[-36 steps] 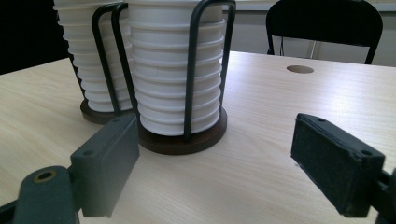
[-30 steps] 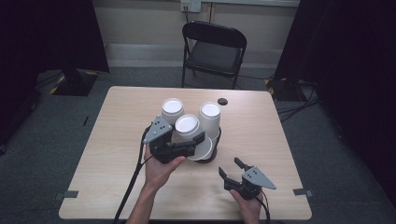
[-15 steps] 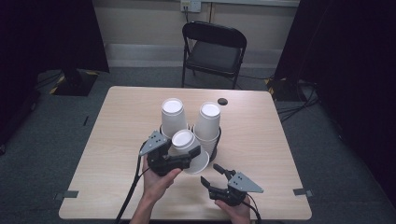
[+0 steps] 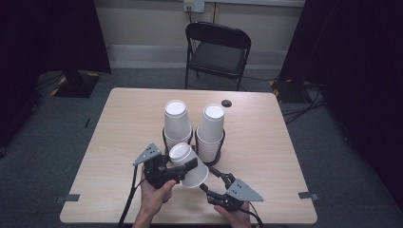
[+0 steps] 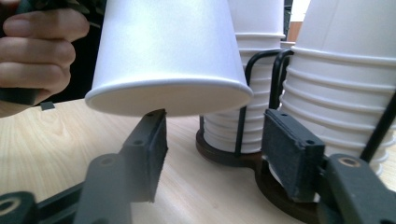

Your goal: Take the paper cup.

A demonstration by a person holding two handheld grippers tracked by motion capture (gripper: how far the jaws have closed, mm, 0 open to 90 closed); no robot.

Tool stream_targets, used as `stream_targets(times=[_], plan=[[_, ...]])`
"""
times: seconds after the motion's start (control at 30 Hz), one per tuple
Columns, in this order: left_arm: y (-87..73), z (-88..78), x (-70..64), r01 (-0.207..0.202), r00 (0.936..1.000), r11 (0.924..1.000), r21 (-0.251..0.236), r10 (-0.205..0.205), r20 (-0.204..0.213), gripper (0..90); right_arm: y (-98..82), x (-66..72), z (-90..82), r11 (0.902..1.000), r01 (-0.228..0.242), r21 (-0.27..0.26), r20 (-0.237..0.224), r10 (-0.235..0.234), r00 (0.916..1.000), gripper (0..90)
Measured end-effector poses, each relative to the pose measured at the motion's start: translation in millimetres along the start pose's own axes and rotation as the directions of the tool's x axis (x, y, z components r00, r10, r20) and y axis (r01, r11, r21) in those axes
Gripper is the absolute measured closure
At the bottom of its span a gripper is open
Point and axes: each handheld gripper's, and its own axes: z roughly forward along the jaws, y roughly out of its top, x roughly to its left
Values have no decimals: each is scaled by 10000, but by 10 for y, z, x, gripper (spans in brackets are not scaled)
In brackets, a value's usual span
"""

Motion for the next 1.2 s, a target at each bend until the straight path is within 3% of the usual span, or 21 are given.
stream_targets(times=[0.1, 0.17, 0.3, 0.5, 0.67, 0.83, 0.97, 1.1, 1.2], plan=[[-28, -2, -5, 162, 9998, 9998, 64, -163, 99, 209, 19, 6, 19, 9998, 199, 27, -13, -199, 9998, 407], [-55, 8, -3, 445, 9979, 9989, 119, -450, 465, 209, 30, 3, 38, 9997, 255, 27, -60, -255, 9997, 407], [-104, 52, -17, 514, 9971, 9982, 299, -530, 542, 209, 58, 0, 69, 9991, 422, -27, -48, -422, 9991, 410], [-115, 93, -57, 810, 9937, 9960, 376, -836, 744, 209, 78, -11, 127, 9982, 543, -243, 55, -541, 9985, 511], [-129, 145, -98, 765, 9920, 9952, 617, -822, 959, 206, 96, -19, 132, 9950, 681, -732, 82, -677, 9977, 602], [-112, 131, -98, 419, 9949, 9975, 565, -469, 894, 194, 100, -35, 121, 9937, 934, -625, 301, -917, 9953, 738], [-94, 108, -70, 413, 9941, 9977, 533, -464, 982, 169, 109, -48, 101, 9917, 881, -941, 289, -857, 9959, 791], [-89, 90, -44, 131, 9949, 9970, 767, -207, 987, 142, 118, -38, 81, 9917, 829, -983, 146, -819, 9965, 820], [-99, 70, -25, 209, 9937, 9969, 762, -291, 1086, 130, 120, -29, 65, 9909, 849, -1043, 181, -835, 9963, 829]])
